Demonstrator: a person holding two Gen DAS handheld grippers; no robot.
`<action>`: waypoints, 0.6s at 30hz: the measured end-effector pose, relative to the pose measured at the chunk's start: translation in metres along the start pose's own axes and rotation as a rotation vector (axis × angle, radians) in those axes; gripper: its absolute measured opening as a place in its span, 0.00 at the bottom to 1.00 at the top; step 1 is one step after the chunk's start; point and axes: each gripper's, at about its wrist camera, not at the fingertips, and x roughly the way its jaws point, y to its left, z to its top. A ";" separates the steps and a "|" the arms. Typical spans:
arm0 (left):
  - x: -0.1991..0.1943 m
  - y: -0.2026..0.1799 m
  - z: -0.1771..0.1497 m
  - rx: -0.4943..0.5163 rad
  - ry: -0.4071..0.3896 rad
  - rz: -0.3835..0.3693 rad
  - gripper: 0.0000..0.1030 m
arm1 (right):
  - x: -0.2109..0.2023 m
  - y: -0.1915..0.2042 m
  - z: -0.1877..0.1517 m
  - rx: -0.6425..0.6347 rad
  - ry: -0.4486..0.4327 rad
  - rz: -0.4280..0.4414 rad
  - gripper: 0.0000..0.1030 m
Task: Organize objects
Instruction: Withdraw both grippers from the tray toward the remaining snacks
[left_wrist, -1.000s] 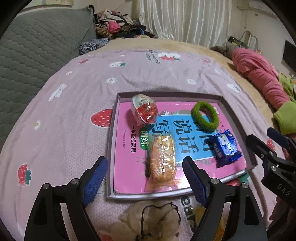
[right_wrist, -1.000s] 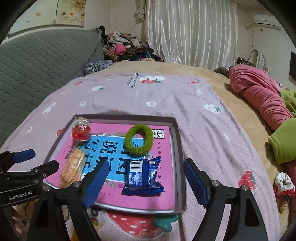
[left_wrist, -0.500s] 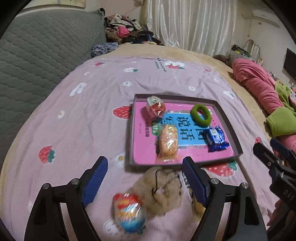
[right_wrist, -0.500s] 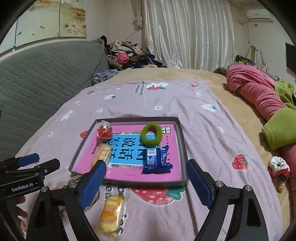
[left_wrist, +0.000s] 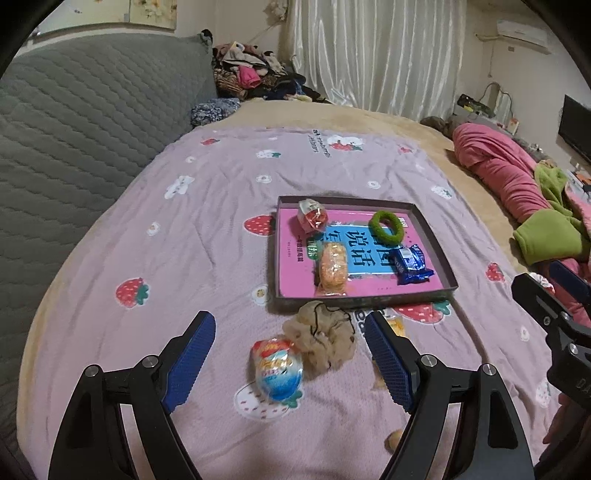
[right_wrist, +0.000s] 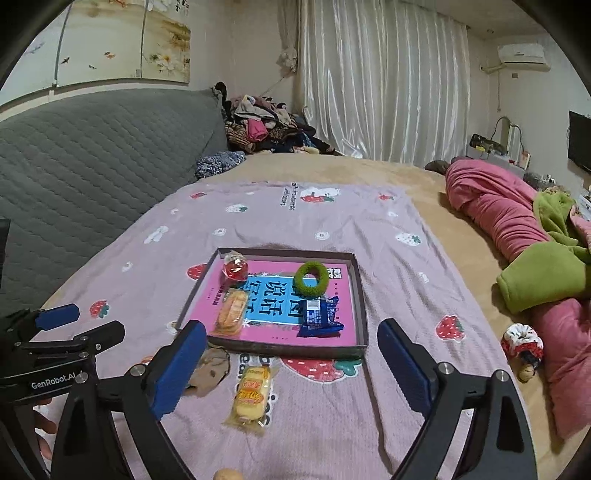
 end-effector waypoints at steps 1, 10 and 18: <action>-0.004 0.002 -0.001 -0.003 -0.002 0.002 0.81 | -0.003 0.001 0.000 -0.002 0.000 -0.001 0.92; -0.033 0.025 -0.019 -0.021 -0.002 0.035 0.81 | -0.038 0.017 -0.013 -0.032 -0.010 -0.007 0.93; -0.040 0.028 -0.043 -0.003 0.020 0.055 0.81 | -0.057 0.030 -0.033 -0.058 0.007 -0.004 0.94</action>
